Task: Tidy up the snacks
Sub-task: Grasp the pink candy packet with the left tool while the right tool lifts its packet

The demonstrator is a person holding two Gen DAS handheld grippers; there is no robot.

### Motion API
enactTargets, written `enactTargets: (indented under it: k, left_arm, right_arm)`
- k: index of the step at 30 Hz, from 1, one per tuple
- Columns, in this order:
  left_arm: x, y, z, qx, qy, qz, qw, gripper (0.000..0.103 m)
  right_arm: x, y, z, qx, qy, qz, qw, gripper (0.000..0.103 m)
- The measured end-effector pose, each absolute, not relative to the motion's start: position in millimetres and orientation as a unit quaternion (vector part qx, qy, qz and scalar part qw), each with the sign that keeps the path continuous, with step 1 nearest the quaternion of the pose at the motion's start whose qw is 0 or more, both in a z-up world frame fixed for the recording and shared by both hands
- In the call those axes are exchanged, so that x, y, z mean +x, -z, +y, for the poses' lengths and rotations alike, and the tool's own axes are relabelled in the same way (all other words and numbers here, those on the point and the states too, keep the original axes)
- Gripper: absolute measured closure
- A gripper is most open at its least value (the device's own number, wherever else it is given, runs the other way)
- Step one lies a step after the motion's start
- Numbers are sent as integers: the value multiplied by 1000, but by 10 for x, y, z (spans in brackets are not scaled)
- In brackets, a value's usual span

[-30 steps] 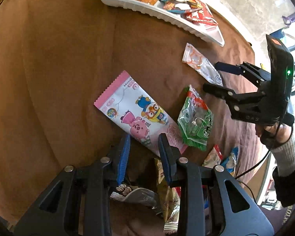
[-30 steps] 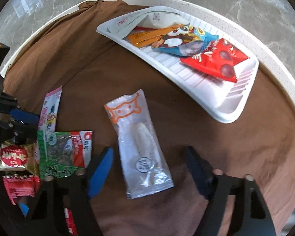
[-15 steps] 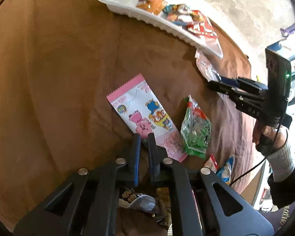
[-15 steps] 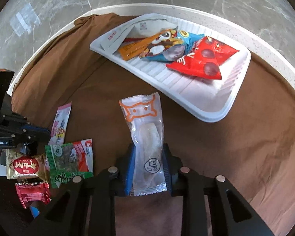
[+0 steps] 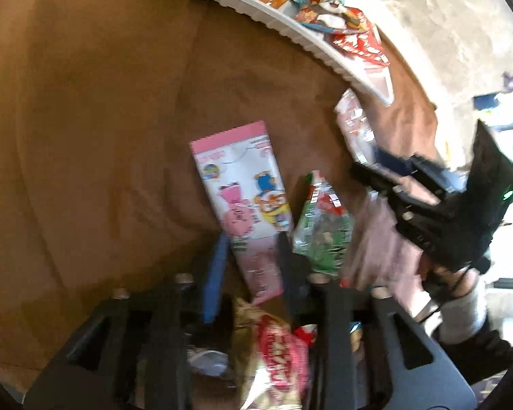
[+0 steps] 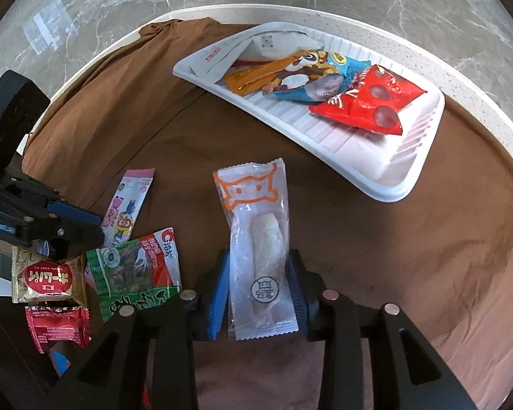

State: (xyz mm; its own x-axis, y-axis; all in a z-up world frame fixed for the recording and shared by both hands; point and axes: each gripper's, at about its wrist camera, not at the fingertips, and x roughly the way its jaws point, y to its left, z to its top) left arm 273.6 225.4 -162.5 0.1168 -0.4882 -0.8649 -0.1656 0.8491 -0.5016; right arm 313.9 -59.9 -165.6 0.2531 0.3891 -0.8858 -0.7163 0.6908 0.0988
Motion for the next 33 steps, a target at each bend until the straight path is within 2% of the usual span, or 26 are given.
enactTargets:
  k: [1, 3, 6, 9, 13, 19, 21, 22, 23, 26, 27, 31, 33]
  left_arm:
    - [2760, 1616, 2238, -260, 122, 652, 702, 46]
    - [2808, 1600, 2159, -255, 120, 652, 704, 37]
    - [2885, 1558, 1997, -211, 101, 653, 720, 37]
    - [2938, 1539, 1827, -168, 84, 655, 732, 37]
    - [2962, 1526, 1673, -140, 67, 651, 743, 36]
    - [2946, 1534, 1328, -46, 60, 644, 761, 38]
    - [2923, 1546, 1287, -34, 59, 640, 765, 38]
    - [2927, 1538, 1273, -30, 51, 637, 769, 46]
    - [2913, 1537, 1275, -30, 45, 634, 771, 50]
    - [2934, 1526, 1324, -41, 44, 628, 776, 64]
    - [2932, 1527, 1350, -42, 41, 626, 777, 72]
    - [2907, 1525, 1489, -67, 50, 620, 780, 77]
    - [2889, 1570, 1582, -87, 60, 620, 778, 82]
  right_arm:
    - [3134, 1659, -607, -163, -358, 497, 774, 66]
    - [3119, 1656, -634, -160, -358, 495, 775, 66]
    - [3109, 1646, -658, -155, -359, 495, 776, 63]
    - [3107, 1655, -665, -149, -359, 495, 777, 52]
    - [3094, 1663, -675, -146, -360, 492, 780, 51]
    - [3059, 1671, -628, -171, -353, 481, 784, 51]
    - [3034, 1679, -604, -186, -346, 476, 787, 54]
    - [3031, 1681, -594, -192, -343, 474, 788, 56]
    - [3029, 1681, -597, -196, -337, 472, 791, 64]
    - [3054, 1676, -635, -194, -336, 471, 792, 70]
    - [3061, 1672, -646, -193, -334, 470, 794, 72]
    - [3096, 1640, -722, -173, -337, 473, 796, 75]
    - [3110, 1621, -770, -155, -339, 475, 797, 75]
